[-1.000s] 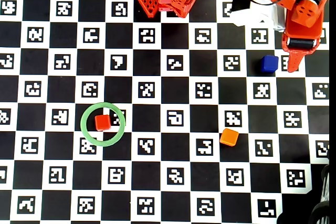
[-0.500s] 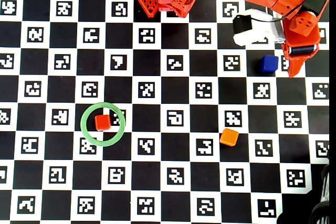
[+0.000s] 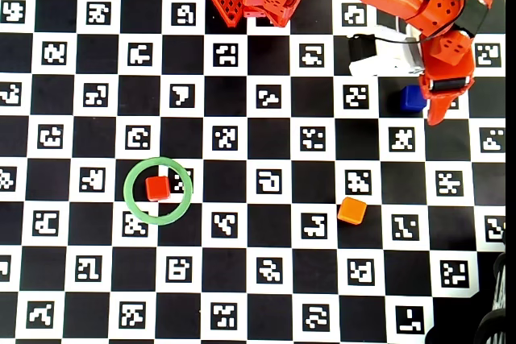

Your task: Grab the red cube then put it in the green circle then put the blue cube on top and finally the orange cube on top

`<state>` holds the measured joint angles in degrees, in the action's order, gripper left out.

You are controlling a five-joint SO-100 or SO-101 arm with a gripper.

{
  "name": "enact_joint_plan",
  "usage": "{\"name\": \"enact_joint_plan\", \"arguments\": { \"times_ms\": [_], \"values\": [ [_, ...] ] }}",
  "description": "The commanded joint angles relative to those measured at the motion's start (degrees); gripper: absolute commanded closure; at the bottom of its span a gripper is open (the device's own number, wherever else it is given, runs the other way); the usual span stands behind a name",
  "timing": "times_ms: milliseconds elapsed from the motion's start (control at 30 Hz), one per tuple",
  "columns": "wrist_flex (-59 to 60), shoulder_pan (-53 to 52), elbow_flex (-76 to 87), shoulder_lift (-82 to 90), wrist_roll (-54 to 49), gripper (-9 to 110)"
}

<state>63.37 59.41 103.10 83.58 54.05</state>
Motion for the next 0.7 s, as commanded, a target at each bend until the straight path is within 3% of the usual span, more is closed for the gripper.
{"name": "enact_joint_plan", "arguments": {
  "times_ms": [0,667],
  "values": [
    [-2.20,-0.70,0.53,1.58,-0.26,64],
    [-10.20,-0.62,5.71,-0.26,0.35,64]
  ]
}}
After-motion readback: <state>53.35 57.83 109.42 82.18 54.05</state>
